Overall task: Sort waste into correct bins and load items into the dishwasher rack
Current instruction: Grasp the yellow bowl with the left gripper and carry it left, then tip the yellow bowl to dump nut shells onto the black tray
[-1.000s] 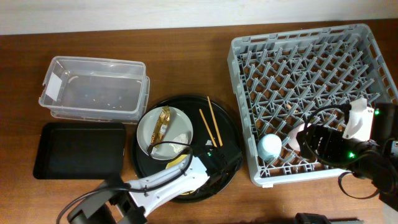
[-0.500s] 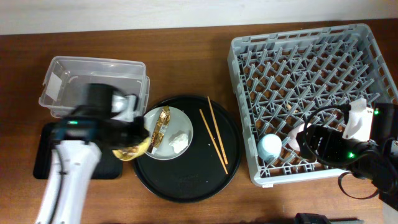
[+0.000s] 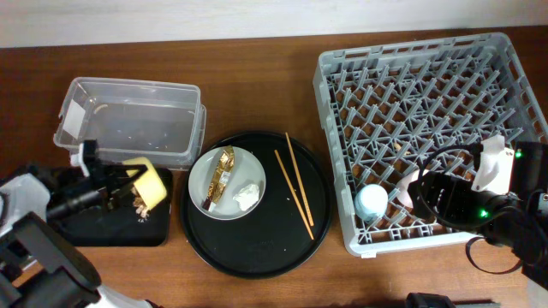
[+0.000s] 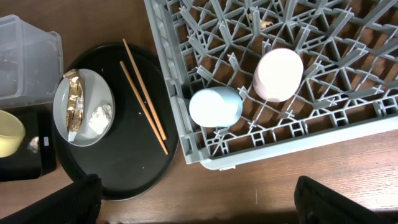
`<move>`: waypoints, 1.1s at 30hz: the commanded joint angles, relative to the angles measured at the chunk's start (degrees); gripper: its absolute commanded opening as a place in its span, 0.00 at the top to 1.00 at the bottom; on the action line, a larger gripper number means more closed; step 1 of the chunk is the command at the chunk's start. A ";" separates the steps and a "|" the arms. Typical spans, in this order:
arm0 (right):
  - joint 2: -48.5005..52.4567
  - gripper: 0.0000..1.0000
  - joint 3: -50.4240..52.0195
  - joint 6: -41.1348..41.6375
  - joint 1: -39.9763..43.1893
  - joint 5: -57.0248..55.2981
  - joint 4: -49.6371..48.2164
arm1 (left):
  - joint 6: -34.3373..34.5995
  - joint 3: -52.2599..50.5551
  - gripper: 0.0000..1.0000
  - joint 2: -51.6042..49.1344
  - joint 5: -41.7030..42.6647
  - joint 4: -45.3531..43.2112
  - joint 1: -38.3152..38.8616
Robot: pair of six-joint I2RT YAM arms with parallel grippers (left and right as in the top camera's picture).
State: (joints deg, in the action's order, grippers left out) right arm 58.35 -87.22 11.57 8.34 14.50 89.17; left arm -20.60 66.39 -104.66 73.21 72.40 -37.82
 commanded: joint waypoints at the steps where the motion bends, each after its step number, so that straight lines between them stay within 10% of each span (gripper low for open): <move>1: -0.11 0.01 -0.22 -0.37 0.26 0.31 0.00 | -11.26 0.37 1.00 -1.07 11.02 5.97 -1.33; 18: -0.11 0.01 -0.22 -0.37 0.26 0.33 0.04 | -44.68 0.22 1.00 1.44 10.08 23.43 -0.81; 33: -0.11 0.01 -0.22 -0.37 0.26 0.35 0.17 | -27.41 0.98 0.99 16.37 -1.25 23.06 8.85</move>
State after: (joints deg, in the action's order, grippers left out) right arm 58.35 -87.20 11.60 8.34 14.52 89.21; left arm -57.01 66.32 -98.32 75.94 96.40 -34.59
